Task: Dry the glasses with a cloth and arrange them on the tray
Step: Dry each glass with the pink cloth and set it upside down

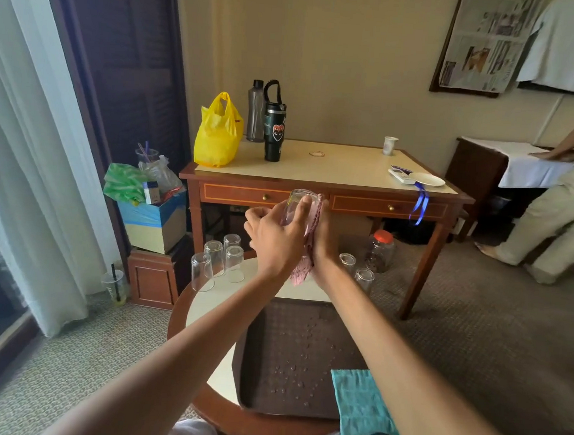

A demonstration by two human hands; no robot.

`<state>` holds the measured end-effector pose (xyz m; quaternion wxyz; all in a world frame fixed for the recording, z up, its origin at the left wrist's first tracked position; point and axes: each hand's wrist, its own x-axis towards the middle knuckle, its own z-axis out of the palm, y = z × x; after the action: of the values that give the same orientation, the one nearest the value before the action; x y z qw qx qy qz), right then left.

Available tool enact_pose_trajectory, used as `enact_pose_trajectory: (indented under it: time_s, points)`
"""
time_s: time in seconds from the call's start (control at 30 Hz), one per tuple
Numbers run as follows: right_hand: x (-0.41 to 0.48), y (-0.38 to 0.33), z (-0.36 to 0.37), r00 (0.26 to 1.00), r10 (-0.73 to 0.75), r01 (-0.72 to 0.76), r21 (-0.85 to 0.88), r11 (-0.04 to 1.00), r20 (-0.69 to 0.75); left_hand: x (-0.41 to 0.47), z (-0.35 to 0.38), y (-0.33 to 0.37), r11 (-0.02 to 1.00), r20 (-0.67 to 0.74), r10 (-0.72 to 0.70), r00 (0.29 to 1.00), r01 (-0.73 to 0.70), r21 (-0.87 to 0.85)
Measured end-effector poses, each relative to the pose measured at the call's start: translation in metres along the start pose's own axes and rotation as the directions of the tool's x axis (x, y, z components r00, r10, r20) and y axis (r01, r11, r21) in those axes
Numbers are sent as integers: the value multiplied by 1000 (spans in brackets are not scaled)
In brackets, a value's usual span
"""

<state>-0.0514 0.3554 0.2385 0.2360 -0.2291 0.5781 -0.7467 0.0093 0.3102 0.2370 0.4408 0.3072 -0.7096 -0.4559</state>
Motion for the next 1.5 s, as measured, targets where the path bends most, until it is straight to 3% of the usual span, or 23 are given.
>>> enact_pose_trajectory:
  time_s: [0.13, 0.27, 0.47, 0.57, 0.63, 0.83, 0.97, 1.17, 1.33, 1.43, 1.5]
  points:
    - [-14, 18, -3, 999, -6, 12, -129, 992, 51, 17, -6, -6, 972, 51, -142, 989, 149, -181]
    - [-22, 27, -3, 992, -60, 91, -313, 945, 107, 18, -12, -16, 954, 153, -178, 972, 208, -217]
    - [-8, 20, 8, 963, -270, 239, -438, 867, -8, 11, -5, -16, 824, 184, -330, 926, 378, -423]
    - [0, 6, 5, 973, -218, 180, -350, 919, -74, 4, -3, -11, 787, 255, -328, 910, 412, -459]
    - [-4, -8, 2, 984, -173, 155, -289, 945, -39, 3, 0, -13, 807, 264, -290, 920, 383, -449]
    - [-12, -7, 0, 999, 26, -40, -330, 943, -46, 2, 8, -18, 873, 108, -312, 944, 330, -359]
    - [-26, 11, 0, 998, -4, 28, -421, 906, 58, 12, -3, -17, 793, 153, -376, 914, 403, -458]
    - [-30, 22, -2, 976, -134, 186, -334, 924, 171, 15, -6, -23, 753, 181, -416, 891, 450, -481]
    - [-18, 8, -7, 984, -172, 180, -321, 930, 53, 10, -4, -23, 720, 287, -433, 854, 520, -459]
    - [-11, -9, -7, 993, -115, 117, -264, 957, 23, 4, 3, -15, 710, 279, -451, 848, 530, -464]
    - [-8, -11, -6, 998, -67, 68, -317, 946, 13, 1, 5, -12, 727, 245, -434, 867, 498, -473]
